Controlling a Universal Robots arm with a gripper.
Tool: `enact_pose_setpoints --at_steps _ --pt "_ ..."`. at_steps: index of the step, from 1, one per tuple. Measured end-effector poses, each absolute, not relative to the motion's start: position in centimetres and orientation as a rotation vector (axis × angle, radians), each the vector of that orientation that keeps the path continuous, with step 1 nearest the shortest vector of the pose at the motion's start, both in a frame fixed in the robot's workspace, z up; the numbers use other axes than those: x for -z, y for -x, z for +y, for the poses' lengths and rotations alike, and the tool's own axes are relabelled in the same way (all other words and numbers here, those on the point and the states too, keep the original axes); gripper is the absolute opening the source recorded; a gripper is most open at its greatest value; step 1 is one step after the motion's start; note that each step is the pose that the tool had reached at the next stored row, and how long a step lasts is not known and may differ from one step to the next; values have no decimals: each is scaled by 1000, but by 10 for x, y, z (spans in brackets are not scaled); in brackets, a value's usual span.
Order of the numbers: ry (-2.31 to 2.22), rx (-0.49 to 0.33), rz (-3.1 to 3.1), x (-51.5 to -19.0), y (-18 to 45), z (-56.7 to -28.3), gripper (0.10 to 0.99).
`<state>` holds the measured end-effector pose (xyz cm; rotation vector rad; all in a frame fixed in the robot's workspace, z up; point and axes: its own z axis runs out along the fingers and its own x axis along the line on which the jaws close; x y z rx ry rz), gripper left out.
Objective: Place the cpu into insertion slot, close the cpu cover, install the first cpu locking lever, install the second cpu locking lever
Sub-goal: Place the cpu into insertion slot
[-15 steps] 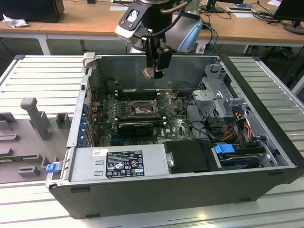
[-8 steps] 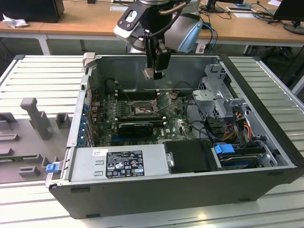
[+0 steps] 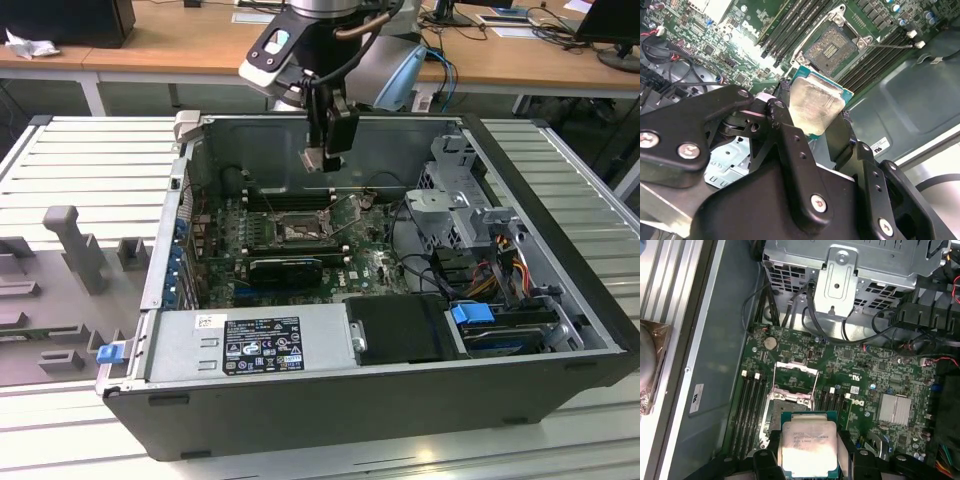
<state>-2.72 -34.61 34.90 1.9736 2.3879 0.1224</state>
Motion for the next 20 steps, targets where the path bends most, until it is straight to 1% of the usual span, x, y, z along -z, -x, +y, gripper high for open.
enact_pose_setpoints --at_steps 20 --pt "-2030 -121 2338 -347 27 -346 525"
